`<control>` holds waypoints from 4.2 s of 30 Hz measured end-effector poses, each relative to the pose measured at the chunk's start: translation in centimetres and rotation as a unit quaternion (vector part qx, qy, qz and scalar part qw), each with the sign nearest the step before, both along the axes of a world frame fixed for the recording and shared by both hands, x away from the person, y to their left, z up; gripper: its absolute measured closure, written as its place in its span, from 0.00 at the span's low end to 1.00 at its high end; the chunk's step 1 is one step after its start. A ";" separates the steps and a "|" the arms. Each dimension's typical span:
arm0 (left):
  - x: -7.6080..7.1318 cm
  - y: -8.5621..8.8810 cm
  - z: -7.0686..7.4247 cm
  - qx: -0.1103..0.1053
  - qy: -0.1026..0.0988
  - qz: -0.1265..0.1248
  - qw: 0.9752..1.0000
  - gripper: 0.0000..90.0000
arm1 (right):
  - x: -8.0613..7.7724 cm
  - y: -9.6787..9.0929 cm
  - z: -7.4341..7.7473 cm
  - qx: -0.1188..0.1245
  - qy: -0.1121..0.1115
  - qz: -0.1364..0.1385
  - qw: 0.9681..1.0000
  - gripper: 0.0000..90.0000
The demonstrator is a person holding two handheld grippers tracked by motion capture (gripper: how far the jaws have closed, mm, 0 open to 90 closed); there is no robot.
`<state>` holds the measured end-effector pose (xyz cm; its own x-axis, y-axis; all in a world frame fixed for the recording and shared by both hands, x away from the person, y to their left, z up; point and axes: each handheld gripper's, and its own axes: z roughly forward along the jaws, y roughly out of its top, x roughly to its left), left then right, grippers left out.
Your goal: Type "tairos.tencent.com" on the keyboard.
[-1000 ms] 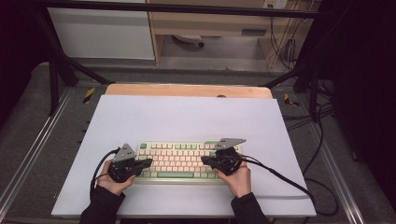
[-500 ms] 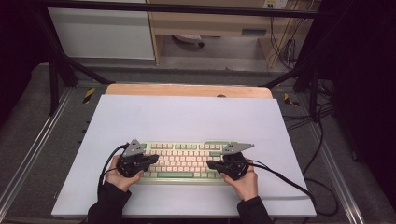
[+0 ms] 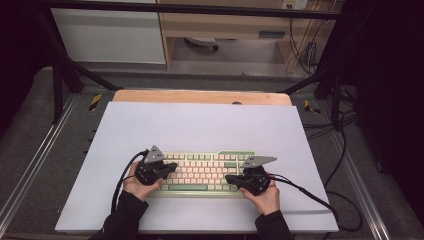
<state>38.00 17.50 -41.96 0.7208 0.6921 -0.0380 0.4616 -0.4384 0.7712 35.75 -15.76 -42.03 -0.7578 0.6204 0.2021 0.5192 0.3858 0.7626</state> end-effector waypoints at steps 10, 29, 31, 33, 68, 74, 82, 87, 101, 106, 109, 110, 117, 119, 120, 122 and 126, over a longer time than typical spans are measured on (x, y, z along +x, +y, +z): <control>0.4 -0.2 -0.5 0.006 0.001 0.003 1.000 0.99 | -0.1 0.0 -0.2 0.000 0.003 0.003 1.000 1.00; 0.3 -1.0 -1.1 0.010 0.002 -0.008 1.000 1.00 | -0.2 -0.1 0.0 0.003 0.000 0.005 1.000 1.00; 0.3 -1.0 -1.1 0.010 0.002 -0.008 1.000 1.00 | -0.2 -0.1 0.1 0.002 0.000 0.005 1.000 1.00; 0.2 -1.0 -1.1 0.010 0.001 -0.008 1.000 1.00 | -0.2 -0.1 0.1 0.003 0.000 0.004 1.000 1.00; -2.7 2.5 -0.2 -0.010 -0.001 -0.009 1.000 0.99 | -0.4 0.2 0.7 0.016 -0.011 -0.003 1.000 1.00; -3.1 3.4 -0.3 -0.012 0.001 -0.002 1.000 0.99 | -0.2 1.1 0.6 0.011 -0.010 0.000 1.000 1.00; -3.4 4.4 -0.2 -0.015 -0.001 0.005 1.000 0.99 | 0.4 2.9 1.0 0.005 -0.016 0.005 1.000 1.00; -3.5 4.8 -0.2 -0.017 -0.001 0.008 1.000 0.99 | 0.8 3.8 1.0 0.000 -0.018 0.001 1.000 1.00; -3.4 5.0 -0.3 -0.019 -0.001 0.010 1.000 0.99 | 2.7 6.3 0.1 -0.016 -0.013 -0.014 1.000 1.00; -3.4 5.1 -0.3 -0.019 0.000 0.011 1.000 0.99 | 3.2 6.6 -0.2 -0.020 -0.010 -0.018 1.000 1.00; -3.4 5.0 -0.4 -0.018 0.001 0.010 1.000 0.99 | 3.4 6.7 -0.4 -0.023 -0.008 -0.020 1.000 1.00; -3.4 5.0 -0.4 -0.018 0.000 0.010 1.000 0.99 | 3.4 6.7 -0.5 -0.024 -0.005 -0.019 1.000 1.00; -3.4 5.1 -0.3 -0.019 0.000 0.012 1.000 0.99 | 3.8 6.8 -0.9 -0.027 -0.007 -0.020 0.999 1.00; -3.4 5.1 -0.4 -0.018 0.000 0.012 1.000 0.99 | 3.8 6.9 -1.0 -0.026 -0.005 -0.022 0.999 1.00; -3.4 5.1 -0.4 -0.018 0.000 0.012 1.000 0.99 | 3.8 6.9 -1.0 -0.031 -0.003 -0.022 0.999 1.00; -3.4 5.1 -0.4 -0.018 0.000 0.012 1.000 0.99 | 3.8 7.0 -1.2 -0.030 -0.007 -0.021 0.999 1.00; -3.4 5.1 -0.3 -0.019 0.000 0.012 1.000 0.99 | 3.6 6.9 -0.8 -0.028 -0.011 -0.019 0.999 1.00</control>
